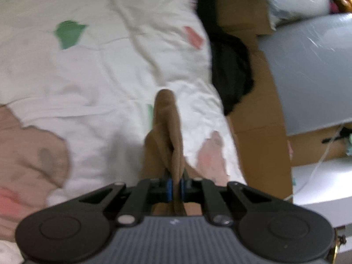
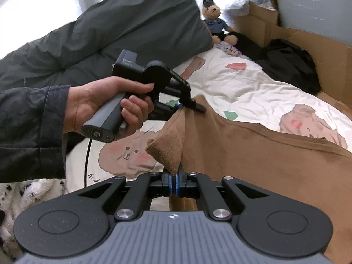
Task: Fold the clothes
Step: 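Lift the shirt edge with both tools and fold it over the rest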
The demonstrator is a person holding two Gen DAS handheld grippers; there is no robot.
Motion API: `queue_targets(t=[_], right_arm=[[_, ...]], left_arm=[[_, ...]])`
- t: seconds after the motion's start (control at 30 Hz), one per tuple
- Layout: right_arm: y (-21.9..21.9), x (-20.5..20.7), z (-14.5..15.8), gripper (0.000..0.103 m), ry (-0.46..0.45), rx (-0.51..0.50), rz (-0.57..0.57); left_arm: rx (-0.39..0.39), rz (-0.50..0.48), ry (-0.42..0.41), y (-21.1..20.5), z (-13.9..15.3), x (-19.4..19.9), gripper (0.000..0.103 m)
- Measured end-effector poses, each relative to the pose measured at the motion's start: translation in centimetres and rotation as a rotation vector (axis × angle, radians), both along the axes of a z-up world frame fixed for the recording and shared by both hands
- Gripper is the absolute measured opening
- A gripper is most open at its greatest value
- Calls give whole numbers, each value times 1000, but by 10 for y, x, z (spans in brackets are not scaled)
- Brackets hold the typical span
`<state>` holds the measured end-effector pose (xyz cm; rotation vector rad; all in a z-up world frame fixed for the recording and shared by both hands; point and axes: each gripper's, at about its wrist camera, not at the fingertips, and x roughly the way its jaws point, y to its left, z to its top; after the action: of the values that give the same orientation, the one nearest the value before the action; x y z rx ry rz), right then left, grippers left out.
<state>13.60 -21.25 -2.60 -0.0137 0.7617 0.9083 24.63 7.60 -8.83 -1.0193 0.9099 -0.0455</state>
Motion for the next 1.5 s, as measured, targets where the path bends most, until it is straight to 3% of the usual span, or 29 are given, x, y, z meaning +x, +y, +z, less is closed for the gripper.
queue_targets(t=[0.23,0.5,0.77,0.97,1.5], right_arm=[[-49,1,25,3,-26,39,-78],[-113,8,29,3,-8,72,-189],[-171,14,12,3,14,73,-284],[-210,20,-6,3,63,96,-366],[-266,19,-60,3,178,80,-462]], left_arm=[[-29,-28,-75,-49,29,13,8],[-44,-87,-121,-119,42,27,8],[-42,-159,-95,-177,31,37,8],[13,-187,-67,-208,27,43,8],[103,-298,31,-301,-18,68,8]])
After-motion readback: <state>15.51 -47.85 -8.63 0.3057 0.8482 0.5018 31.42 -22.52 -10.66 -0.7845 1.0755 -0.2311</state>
